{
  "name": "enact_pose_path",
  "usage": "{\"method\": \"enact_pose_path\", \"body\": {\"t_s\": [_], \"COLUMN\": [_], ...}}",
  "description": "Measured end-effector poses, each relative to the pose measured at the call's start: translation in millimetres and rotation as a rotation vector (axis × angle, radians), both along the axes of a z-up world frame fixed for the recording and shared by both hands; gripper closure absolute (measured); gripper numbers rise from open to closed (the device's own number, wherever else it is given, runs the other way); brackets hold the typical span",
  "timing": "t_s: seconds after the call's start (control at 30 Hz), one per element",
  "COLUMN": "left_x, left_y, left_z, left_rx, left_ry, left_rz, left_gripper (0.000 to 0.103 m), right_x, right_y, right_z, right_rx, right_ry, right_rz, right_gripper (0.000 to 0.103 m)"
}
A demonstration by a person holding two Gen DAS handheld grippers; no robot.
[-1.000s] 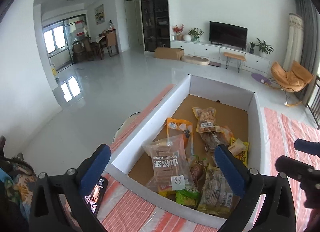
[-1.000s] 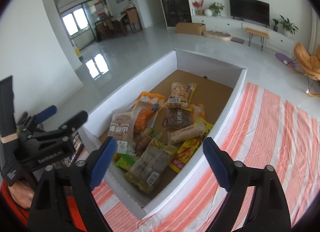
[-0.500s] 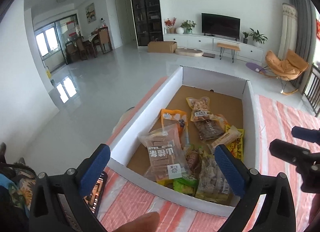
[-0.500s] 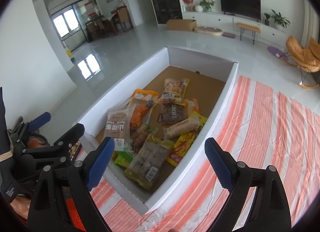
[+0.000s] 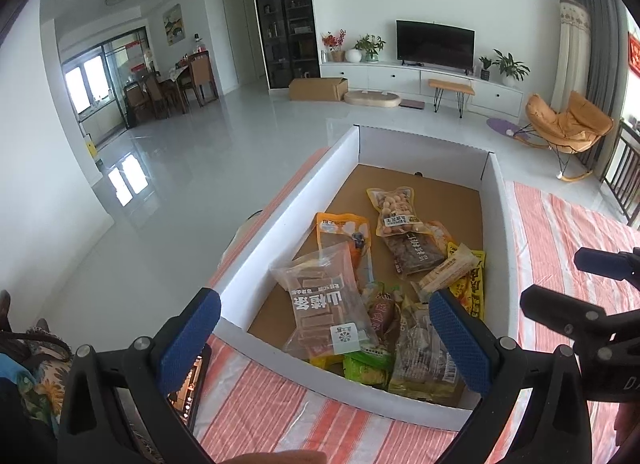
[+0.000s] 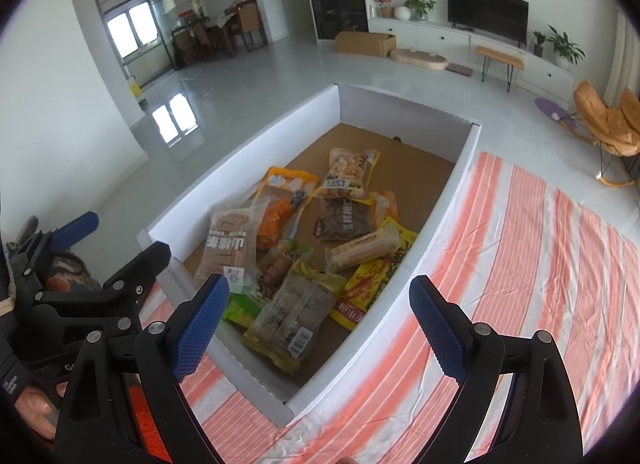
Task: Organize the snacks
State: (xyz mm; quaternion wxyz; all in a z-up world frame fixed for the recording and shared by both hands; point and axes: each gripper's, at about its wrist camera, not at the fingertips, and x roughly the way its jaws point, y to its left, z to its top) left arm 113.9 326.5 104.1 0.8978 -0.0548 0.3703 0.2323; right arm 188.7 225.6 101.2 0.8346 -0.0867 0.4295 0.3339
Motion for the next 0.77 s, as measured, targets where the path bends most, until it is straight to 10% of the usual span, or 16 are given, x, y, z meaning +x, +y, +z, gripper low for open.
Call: {"method": "enact_pose_path", "body": {"t_s": [0.77], "left_x": [4], "left_y": [14], "left_z": [-10], "left_rx": [-0.076], "left_ry": [0.004], "left_rz": [-0.001], "left_gripper": [0.0], "right_x": [4], "right_y": [7], "right_z": [-9], "right_rx": [-0.036], "right_ry": [0.003], "right_rz": [0.0], "right_gripper": [0.01]}}
